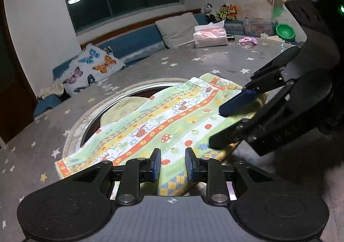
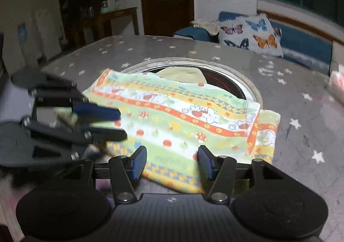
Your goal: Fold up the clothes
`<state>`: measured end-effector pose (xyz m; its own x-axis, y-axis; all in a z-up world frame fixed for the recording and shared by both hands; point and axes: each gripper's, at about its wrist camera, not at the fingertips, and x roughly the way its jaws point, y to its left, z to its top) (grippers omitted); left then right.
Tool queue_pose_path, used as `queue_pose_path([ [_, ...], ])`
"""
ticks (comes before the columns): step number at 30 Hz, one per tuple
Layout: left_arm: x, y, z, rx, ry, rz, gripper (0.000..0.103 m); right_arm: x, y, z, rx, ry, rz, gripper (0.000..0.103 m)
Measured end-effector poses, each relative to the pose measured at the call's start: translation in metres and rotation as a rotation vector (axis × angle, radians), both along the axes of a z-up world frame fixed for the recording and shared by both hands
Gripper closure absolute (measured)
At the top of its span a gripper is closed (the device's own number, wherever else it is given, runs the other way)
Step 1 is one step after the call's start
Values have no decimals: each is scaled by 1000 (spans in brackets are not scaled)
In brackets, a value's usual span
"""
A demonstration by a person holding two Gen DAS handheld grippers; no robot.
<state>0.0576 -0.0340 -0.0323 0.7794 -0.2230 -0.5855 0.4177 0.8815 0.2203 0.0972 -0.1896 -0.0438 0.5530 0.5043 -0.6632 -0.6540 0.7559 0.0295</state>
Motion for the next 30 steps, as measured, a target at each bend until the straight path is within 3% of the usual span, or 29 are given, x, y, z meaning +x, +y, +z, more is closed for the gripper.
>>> queue_pose_path([
  [9,-11,13,1,-55,12,49,76,-9,-11,3,46,22,-35,43],
  [14,-16,31,6,-92,11,108,69,-11,-25,9,72,10,-70,32],
  [18,-14,47,5,-115,30,167,69,-3,-33,1,92,56,-99,31],
  [27,-13,73,8,-178,52,240,68,6,-34,14,122,26,-129,27],
  [30,-10,80,4,-187,73,260,68,23,-33,4,138,82,-148,26],
])
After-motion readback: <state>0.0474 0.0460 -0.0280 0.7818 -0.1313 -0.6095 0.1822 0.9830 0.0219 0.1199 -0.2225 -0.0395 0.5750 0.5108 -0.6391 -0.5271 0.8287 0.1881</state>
